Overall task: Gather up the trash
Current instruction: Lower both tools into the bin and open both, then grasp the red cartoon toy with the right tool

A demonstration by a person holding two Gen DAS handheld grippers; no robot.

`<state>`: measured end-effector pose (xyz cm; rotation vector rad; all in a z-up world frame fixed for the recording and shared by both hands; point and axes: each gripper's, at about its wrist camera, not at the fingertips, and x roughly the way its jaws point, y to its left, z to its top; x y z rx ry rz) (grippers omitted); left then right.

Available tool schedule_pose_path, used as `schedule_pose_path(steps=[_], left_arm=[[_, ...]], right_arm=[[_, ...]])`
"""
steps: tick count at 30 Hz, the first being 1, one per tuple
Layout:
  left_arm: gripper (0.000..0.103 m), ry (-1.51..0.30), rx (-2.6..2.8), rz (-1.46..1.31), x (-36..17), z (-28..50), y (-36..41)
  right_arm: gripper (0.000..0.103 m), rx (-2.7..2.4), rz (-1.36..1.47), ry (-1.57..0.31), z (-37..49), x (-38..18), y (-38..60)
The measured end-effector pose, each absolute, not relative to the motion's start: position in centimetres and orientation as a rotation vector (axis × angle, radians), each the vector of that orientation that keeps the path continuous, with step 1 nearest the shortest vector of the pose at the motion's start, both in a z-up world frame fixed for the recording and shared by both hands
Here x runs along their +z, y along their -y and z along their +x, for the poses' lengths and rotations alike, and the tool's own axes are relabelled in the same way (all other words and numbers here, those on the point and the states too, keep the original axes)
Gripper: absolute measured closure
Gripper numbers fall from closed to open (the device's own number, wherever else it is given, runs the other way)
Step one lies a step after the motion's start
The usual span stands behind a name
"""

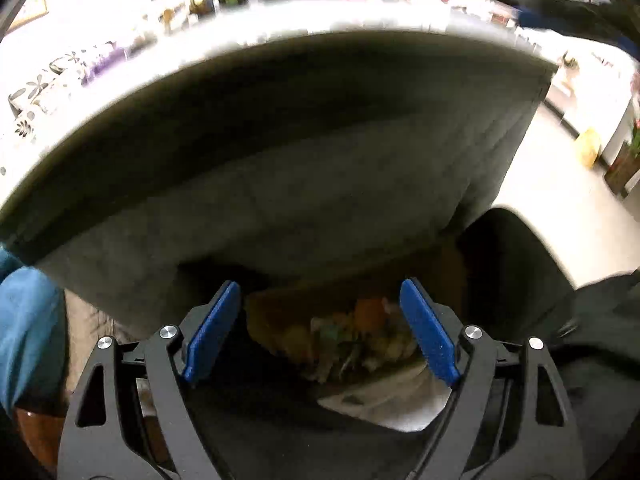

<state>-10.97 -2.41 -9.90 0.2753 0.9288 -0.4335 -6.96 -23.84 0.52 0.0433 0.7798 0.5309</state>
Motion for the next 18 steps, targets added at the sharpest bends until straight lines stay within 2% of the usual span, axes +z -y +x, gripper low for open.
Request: schedule_pose_path(steps=[3,8,11,13,14,18], left_arm=[[0.017,-0.86,-0.435,0.234,-7.3,-10.1,2.4],[0.016,-0.788,-0.436,0.121,-4.0,-8.4,1.9],[0.015,-0.747,-0.422,0.1,-2.8,-7.6,1.3],[0.015,-0.723,-0.409,0.101,-2.3,-7.1,0.9],[0.015,-0.712,-0.401,0.102,-1.8,-6.2,1.0],[0.014,-0.673,-0.305,0.121,-0.1,-1.9,1.1]], right_arm=[[0.039,0.415,0.109,-0.744,0.3,1.8,25.9],[0.039,0.246,0.184,-0.837,12.4,0.3,26.3],[0.032,0.195,0.195,-0.883,17.6,-0.3,26.0],[0.045,0.217,0.216,-0.958,20.4,-1.6,26.0],[0.057,0.232,0.219,-0.986,20.6,-2.5,26.4],[0.058,0.28,0.119,-0.967,17.1,-2.0,24.9]])
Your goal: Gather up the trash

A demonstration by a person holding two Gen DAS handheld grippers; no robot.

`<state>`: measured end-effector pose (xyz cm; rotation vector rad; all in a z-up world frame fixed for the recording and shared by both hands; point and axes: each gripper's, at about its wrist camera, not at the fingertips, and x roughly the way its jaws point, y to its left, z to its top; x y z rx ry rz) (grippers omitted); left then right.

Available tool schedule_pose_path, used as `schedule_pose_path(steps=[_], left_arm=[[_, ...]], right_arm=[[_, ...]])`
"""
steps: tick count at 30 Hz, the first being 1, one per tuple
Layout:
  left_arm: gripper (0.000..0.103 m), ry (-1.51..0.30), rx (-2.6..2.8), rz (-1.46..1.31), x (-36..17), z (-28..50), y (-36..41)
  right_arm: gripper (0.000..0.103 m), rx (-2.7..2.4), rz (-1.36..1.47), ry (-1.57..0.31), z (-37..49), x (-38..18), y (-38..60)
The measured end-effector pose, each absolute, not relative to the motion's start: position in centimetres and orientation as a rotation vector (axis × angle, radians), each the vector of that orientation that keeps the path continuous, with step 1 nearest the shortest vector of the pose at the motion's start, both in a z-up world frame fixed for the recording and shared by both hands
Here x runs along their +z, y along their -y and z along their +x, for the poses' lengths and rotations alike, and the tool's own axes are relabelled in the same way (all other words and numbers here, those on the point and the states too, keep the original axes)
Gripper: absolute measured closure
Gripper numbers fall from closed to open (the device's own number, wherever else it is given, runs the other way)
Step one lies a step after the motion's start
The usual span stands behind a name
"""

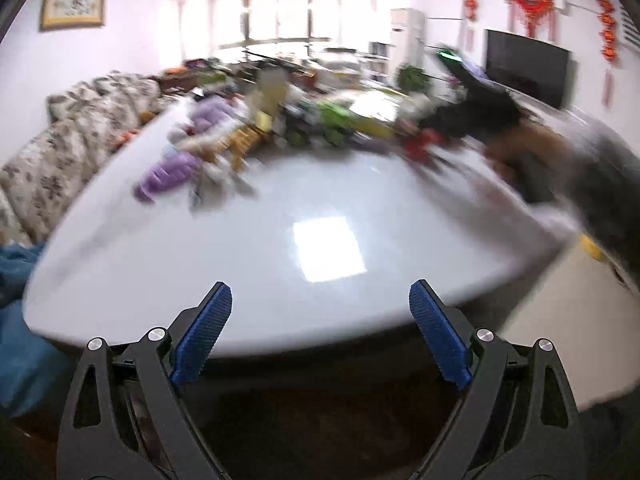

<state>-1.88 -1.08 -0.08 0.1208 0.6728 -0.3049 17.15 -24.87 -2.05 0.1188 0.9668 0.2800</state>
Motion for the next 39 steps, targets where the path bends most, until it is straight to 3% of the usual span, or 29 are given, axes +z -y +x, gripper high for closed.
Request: schedule_pose_path(steps=[8,11,12,13,16,21,28,35,39], left_arm=[[0.014,-0.805,-0.082,0.064,-0.7,13.6,-0.6],[0.029,-0.872,-0.056,0.06,-0.7,16.9,-0.4],[0.043,-0.886,-0.038,0.108,-0.8,17.4,0.1],[0.068,-0.884,-0.025,0.149,-0.8,17.3,0.5],[0.068,-0.872,-0.031,0.135,-0.3,16.4,0.3],[0.068,-0.718,0.014,0.202,2.7,7.9,0.6],[0.068,-0.688,0.021,0.173,3.3,1.2,0.3],[0.068,-0.674,-0.007,0.137,4.5,1.0,1.5],[0.069,-0.59,0.021,0.058,7.8,4.9,2.2]], right_arm=[[0.057,0.414,0.166,-0.902,5.4,-1.3,24.5],[0.057,0.44,0.122,-0.884,2.7,-1.4,23.9],[0.057,0.447,0.102,-0.875,1.9,-1.5,23.6],[0.057,0.457,0.088,-0.871,1.5,-1.7,23.3],[0.057,0.487,0.107,-0.878,0.4,-2.4,23.0],[0.057,0.555,0.149,-0.871,-1.0,-2.4,22.2],[0.057,0.584,0.162,-0.854,-1.9,-2.0,20.7],[0.057,0.554,0.141,-0.795,-3.3,-0.3,20.6],[0.057,0.522,0.16,-0.788,-3.3,0.0,21.2]])
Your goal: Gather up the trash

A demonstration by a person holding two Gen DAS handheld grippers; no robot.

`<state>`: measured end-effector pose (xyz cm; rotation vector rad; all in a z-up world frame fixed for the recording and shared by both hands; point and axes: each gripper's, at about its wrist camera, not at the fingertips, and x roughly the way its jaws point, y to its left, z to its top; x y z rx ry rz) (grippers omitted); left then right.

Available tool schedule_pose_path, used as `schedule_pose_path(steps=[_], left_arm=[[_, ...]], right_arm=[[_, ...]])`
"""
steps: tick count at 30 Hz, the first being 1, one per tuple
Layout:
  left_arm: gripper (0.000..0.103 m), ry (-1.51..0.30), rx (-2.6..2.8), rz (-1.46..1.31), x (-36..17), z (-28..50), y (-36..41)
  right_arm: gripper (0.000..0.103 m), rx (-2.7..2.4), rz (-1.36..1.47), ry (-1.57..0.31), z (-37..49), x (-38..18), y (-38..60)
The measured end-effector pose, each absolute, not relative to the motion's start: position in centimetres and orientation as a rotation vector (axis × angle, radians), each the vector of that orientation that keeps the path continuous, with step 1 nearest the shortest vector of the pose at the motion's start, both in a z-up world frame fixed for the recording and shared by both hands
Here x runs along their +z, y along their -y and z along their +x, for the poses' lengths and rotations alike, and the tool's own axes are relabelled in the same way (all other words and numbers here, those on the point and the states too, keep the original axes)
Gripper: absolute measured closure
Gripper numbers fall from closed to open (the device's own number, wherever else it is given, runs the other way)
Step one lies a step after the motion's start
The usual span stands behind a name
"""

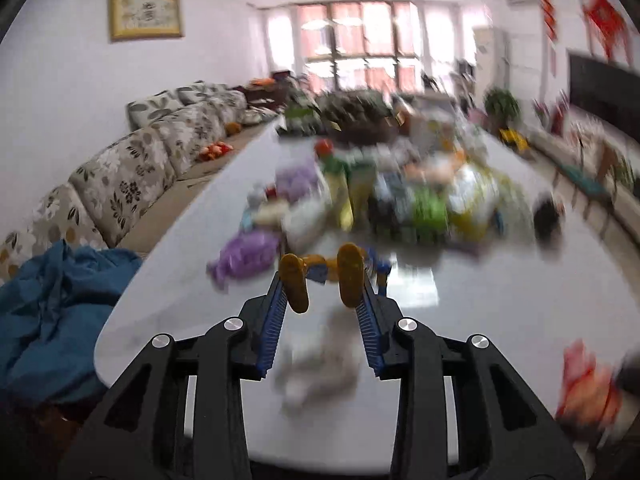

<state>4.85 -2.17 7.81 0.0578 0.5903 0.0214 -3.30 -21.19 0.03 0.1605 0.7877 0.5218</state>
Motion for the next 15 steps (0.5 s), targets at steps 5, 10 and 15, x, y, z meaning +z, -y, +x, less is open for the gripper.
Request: schedule_pose_path(steps=[5,10,15], left_arm=[[0.07,-0.626,0.014,0.102,8.5,9.1,3.8],[0.071,-0.65,-0.023,0.079,6.8,8.5,2.0],[0.071,-0.558,-0.124,0.035,7.6,3.9,-0.2]], right_arm=[[0.057,0.488,0.195,-0.781,-3.9,0.1,22.7],[0.057,0.465,0.163,-0.775,-4.8,-0.2,23.4],[0.057,0.479,0.154,-0.766,-5.0,-0.2,23.3]])
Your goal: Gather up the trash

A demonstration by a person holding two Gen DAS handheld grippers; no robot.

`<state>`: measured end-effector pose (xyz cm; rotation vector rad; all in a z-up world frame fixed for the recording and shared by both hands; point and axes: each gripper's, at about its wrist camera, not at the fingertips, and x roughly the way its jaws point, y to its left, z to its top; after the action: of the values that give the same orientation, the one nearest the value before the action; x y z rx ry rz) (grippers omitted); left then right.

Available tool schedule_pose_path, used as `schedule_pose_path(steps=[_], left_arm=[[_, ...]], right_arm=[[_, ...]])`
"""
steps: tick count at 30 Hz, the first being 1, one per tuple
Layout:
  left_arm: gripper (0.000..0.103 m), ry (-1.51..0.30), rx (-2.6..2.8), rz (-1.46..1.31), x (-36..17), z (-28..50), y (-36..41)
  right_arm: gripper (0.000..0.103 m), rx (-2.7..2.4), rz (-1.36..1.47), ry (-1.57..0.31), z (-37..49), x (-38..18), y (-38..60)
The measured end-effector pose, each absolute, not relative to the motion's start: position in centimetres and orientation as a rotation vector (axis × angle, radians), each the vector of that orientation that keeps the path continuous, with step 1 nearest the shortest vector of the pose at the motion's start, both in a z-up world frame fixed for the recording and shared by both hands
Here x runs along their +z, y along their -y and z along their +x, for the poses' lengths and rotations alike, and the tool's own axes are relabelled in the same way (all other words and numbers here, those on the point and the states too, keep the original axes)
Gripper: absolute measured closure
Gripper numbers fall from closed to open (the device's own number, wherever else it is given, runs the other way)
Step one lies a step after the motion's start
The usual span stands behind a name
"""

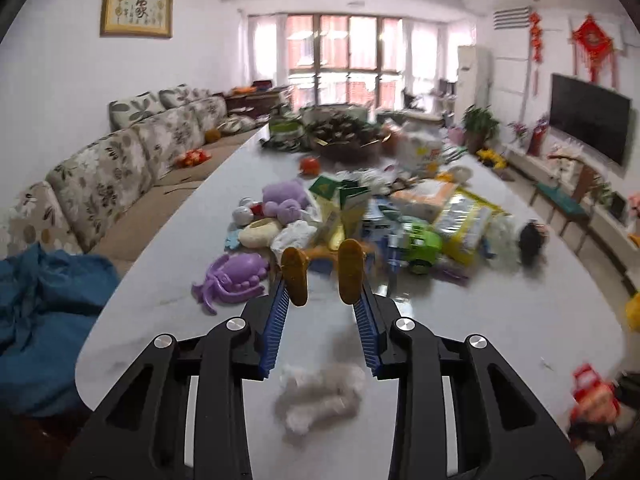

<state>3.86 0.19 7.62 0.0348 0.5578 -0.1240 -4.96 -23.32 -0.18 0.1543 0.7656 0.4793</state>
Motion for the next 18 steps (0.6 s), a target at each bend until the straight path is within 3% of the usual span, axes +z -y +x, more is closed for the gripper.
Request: schedule_pose_path(steps=[2,7,11,13,18], left_arm=[[0.092,-0.531,-0.147,0.035,7.9,2.1,-0.6],[0.092,-0.46,-0.225,0.056,8.6,-2.6,-0.9],[0.092,-0.468,-0.208,0.06,7.8,-1.8,-0.6],[0.103,-0.5,-0.223,0.006,7.6,-0.6,-1.0],[0.103,-0.447,-0.265,-0.034,9.6,-0.6,-1.2]], right_arm=[[0.057,0.491,0.164,-0.75,-5.2,0.1,23.2],[0.057,0.534,0.15,-0.711,-6.5,1.1,22.3],[0.057,0.543,0.126,-0.718,-6.5,0.7,21.4],[0.057,0.544,0.145,-0.727,-6.2,0.5,21.4],[0.057,0.535,0.138,-0.701,-6.4,1.2,21.7]])
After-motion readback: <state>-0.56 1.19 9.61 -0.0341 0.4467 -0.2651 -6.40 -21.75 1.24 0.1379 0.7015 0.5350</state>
